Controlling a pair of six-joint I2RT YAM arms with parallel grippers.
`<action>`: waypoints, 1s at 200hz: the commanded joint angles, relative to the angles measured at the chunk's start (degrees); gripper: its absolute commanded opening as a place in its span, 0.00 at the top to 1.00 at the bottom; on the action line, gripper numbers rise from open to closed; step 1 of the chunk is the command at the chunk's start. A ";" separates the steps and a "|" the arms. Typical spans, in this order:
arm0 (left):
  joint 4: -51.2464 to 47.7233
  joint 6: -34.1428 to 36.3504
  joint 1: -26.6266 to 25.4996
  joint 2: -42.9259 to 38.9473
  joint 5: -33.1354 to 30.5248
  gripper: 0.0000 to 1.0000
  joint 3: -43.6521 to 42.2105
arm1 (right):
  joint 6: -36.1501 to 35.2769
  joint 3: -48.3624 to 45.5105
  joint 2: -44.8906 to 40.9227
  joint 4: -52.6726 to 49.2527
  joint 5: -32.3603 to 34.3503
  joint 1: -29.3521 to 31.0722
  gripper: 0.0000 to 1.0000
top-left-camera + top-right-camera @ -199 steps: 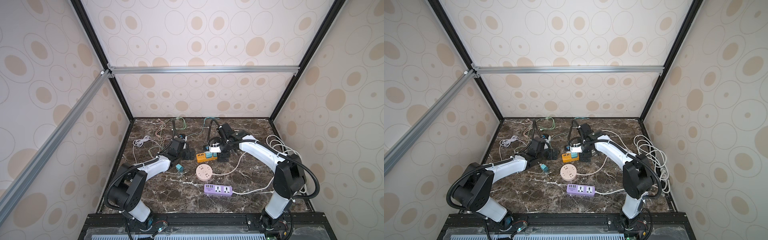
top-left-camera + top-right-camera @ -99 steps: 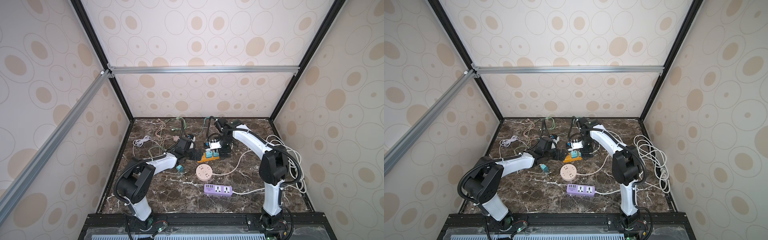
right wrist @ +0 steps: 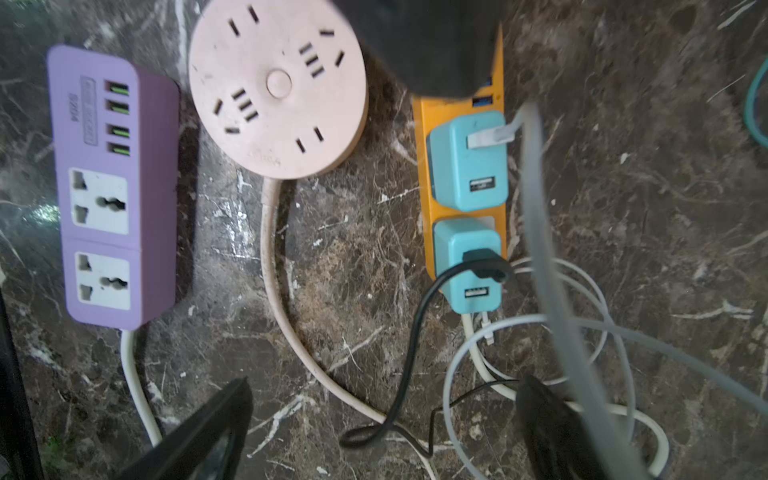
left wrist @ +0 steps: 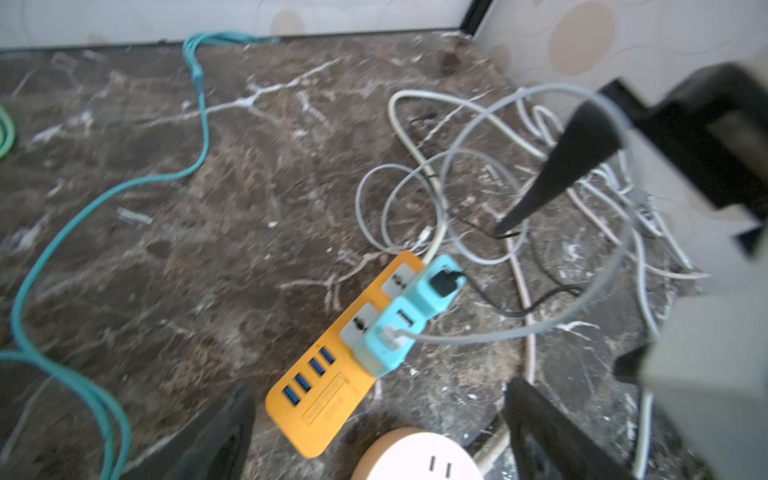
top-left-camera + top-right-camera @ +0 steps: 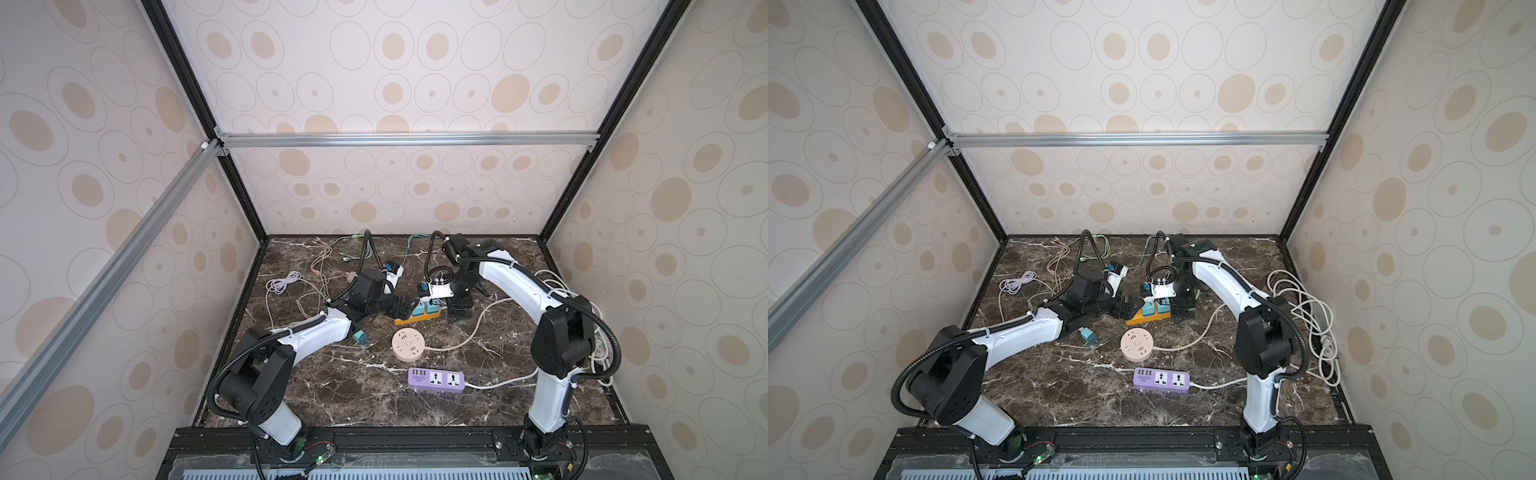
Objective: Insert the plug
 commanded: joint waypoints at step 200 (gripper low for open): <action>16.21 10.14 2.82 -2.38 9.04 0.07 -4.08 | 2.44 -2.61 -4.48 -1.06 -11.54 -5.01 0.00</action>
